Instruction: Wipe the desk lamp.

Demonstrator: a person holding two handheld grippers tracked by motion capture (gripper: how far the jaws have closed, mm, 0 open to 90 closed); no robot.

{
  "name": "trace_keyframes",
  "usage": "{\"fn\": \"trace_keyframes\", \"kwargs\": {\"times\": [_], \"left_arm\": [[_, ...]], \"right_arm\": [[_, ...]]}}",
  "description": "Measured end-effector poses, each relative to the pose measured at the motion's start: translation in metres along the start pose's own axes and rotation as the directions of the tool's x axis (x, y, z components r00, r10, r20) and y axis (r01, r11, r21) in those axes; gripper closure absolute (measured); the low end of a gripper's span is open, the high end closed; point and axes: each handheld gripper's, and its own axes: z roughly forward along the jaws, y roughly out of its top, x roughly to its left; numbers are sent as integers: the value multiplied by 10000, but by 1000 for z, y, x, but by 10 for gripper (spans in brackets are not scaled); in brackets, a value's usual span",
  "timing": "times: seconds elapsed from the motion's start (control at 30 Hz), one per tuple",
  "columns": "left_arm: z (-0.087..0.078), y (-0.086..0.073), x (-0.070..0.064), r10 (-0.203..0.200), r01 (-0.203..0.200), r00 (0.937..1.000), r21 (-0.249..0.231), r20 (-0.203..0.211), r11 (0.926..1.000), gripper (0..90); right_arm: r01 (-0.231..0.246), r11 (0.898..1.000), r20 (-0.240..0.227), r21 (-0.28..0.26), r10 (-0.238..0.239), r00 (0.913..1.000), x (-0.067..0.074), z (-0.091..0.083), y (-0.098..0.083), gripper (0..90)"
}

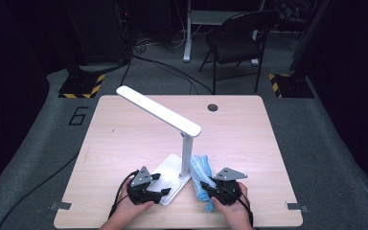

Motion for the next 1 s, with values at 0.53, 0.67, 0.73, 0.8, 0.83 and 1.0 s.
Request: {"fn": "trace_keyframes", "kwargs": {"times": [0.53, 0.67, 0.73, 0.8, 0.83, 1.0], "left_arm": [[1, 1, -1, -46, 46, 10000, 8, 47, 10000, 277], [3, 1, -3, -143, 143, 9999, -20, -6, 9999, 277], [3, 1, -3, -84, 84, 9999, 13, -58, 10000, 277], [3, 2, -3, -84, 84, 9999, 21, -92, 10000, 278], [4, 1, -4, -112, 111, 9998, -55, -149, 9999, 278], [4, 2, -4, -118, 118, 9999, -10, -58, 9999, 282]], "right_arm": [[517, 9987, -712, -3, -516, 9961, 13, 17, 15, 686], [709, 9975, -866, 14, -705, 9937, 10, 26, 16, 685], [779, 9970, -914, 53, -770, 9928, 10, 29, 17, 685], [837, 9965, -892, 87, -826, 9926, 9, 31, 18, 685], [823, 9965, -946, 142, -806, 9922, 9, 32, 19, 686], [1232, 9924, -1040, 21, -1223, 9870, 11, 35, 23, 688]]}}
